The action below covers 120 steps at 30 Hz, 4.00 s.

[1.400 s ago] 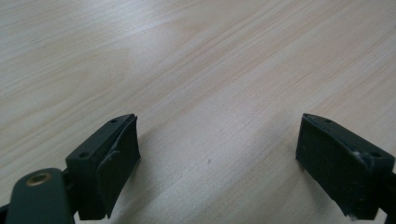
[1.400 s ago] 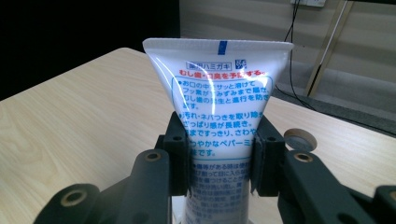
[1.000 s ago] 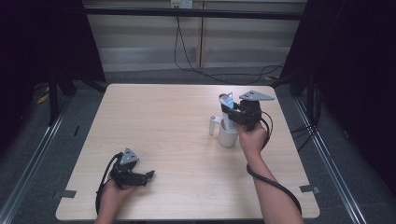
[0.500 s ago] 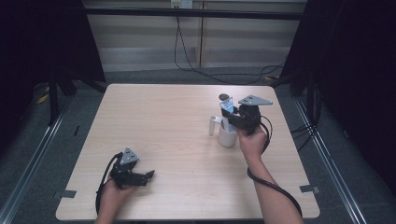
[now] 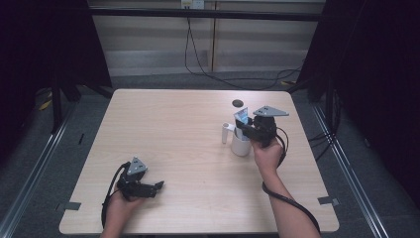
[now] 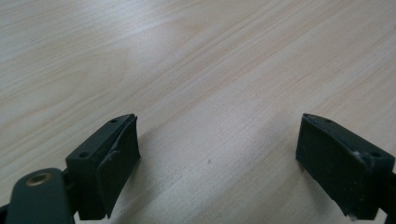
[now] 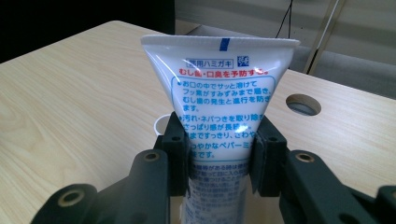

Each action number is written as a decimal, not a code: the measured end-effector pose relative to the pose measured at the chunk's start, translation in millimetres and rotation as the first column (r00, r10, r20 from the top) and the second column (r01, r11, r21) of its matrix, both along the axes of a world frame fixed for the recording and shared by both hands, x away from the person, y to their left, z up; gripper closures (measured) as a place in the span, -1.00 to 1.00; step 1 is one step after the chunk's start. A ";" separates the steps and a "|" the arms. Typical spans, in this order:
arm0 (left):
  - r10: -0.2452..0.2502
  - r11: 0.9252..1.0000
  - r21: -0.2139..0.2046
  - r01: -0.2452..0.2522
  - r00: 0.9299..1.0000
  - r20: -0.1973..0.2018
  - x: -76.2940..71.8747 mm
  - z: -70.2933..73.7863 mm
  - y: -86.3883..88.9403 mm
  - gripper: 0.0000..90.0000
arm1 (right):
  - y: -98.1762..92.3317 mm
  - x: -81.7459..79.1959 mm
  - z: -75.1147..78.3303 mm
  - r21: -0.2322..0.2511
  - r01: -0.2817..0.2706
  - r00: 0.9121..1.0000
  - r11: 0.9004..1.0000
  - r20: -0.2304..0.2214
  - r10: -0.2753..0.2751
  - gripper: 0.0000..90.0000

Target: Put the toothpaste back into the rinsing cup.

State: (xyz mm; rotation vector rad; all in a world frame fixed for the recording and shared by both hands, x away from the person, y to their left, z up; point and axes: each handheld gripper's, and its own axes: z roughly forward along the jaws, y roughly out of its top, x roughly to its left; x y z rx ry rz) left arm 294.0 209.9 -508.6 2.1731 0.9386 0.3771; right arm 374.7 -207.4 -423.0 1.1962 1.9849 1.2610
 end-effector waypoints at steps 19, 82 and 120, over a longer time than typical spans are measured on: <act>0.002 1.000 -0.001 -0.002 1.000 -0.001 -0.1 0.0 -0.1 -0.71 | 0.9 -5.0 -11.1 -0.003 0.001 1.000 1.000 -0.006 -0.001 0.41; 0.002 1.000 -0.001 -0.002 1.000 -0.001 -0.1 0.0 -0.1 -0.71 | -18.1 -24.6 -14.7 -0.024 0.001 1.000 1.000 -0.009 -0.001 0.05; 0.002 1.000 -0.001 -0.002 1.000 -0.001 -0.1 0.0 -0.1 -0.71 | -34.8 -28.5 -8.3 0.021 0.022 1.000 1.000 -0.015 -0.021 -0.59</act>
